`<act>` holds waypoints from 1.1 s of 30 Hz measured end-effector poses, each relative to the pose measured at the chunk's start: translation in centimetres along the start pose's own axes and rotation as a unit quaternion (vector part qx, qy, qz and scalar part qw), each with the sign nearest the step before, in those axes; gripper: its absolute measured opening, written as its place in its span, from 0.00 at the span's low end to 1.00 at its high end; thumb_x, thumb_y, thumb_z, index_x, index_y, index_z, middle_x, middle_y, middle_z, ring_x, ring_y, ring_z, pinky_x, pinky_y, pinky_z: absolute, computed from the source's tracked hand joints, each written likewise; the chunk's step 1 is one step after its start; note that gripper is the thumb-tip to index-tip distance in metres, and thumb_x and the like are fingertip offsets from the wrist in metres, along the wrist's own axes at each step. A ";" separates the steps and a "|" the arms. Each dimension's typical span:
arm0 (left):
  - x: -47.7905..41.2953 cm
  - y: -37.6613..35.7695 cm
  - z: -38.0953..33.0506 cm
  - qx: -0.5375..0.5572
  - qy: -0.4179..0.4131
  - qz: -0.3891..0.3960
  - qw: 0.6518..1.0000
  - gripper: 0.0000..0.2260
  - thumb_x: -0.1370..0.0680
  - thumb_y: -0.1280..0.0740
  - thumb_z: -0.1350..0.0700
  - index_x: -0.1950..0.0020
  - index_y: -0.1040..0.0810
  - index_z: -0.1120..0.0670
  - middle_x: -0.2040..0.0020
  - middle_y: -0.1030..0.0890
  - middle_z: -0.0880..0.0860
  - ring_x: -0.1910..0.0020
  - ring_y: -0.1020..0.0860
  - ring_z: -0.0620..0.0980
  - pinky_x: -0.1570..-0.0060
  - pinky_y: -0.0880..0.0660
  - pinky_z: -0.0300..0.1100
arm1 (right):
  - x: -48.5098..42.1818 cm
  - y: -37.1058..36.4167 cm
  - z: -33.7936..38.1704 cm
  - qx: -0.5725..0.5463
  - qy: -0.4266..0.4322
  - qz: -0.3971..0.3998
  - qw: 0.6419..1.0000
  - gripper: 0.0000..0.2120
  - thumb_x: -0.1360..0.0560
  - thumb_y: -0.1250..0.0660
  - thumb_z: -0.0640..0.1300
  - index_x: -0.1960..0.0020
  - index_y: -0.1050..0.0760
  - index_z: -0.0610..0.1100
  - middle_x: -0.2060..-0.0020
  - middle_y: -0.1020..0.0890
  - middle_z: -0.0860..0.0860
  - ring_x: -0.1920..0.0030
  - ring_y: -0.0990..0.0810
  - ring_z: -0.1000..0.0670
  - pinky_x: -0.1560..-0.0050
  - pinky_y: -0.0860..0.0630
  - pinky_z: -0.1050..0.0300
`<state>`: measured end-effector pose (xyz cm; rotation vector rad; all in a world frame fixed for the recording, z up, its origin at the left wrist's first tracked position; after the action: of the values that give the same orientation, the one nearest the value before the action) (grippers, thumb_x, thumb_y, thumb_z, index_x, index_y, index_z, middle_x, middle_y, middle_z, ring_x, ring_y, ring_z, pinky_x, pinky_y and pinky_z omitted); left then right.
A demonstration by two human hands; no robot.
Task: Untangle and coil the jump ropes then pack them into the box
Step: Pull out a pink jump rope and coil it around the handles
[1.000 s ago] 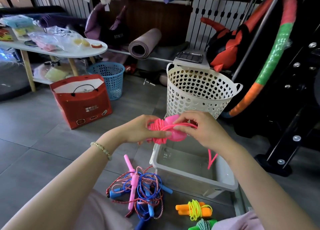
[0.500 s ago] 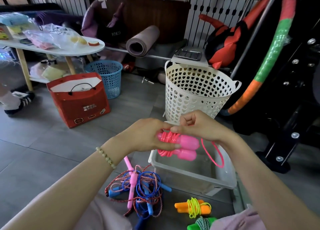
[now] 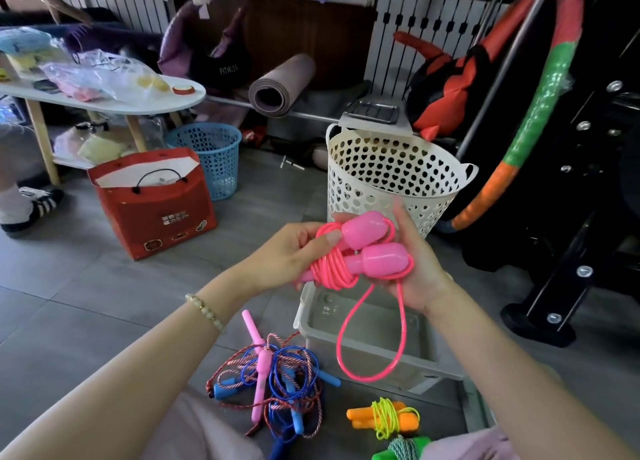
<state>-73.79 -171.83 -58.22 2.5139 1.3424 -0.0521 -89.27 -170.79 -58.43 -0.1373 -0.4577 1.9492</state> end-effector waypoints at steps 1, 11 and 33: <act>-0.3 -0.2 0.0 0.005 0.009 -0.003 1.000 0.18 0.20 0.42 0.49 0.42 0.26 0.63 0.79 0.28 0.46 0.81 0.34 0.39 0.81 0.34 0.33 | 0.3 0.1 0.0 0.005 0.008 -0.003 1.000 0.33 0.30 0.52 0.68 0.52 0.16 0.48 0.66 0.19 0.48 0.71 0.24 0.54 0.74 0.32 0.64; -5.3 -7.3 0.3 0.090 0.087 0.040 0.991 0.23 0.26 0.49 0.38 0.59 0.27 0.56 0.78 0.27 0.48 0.82 0.35 0.44 0.82 0.39 0.32 | 5.4 6.0 0.2 0.092 0.063 -0.111 0.988 0.38 0.41 0.53 0.81 0.70 0.38 0.43 0.77 0.40 0.51 0.77 0.45 0.54 0.77 0.46 0.63; -15.7 -20.8 5.2 0.245 0.265 -0.120 0.925 0.24 0.22 0.47 0.36 0.53 0.28 0.56 0.71 0.29 0.53 0.83 0.34 0.44 0.83 0.39 0.31 | 15.2 16.6 -0.2 0.673 -0.010 -0.287 0.681 0.17 0.19 0.45 0.45 0.31 0.31 0.53 0.51 0.19 0.44 0.50 0.22 0.41 0.51 0.26 0.47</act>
<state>-99.19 -175.05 -65.46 2.8754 2.0697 0.3027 -109.75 -162.84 -63.13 0.8803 0.9094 1.2186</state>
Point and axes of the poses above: each hand's wrist, its own x-axis away from the middle knuckle, its own y-axis out of the back of the hand, z = x × y, the point moved 3 cm from there along -x, towards the middle knuckle
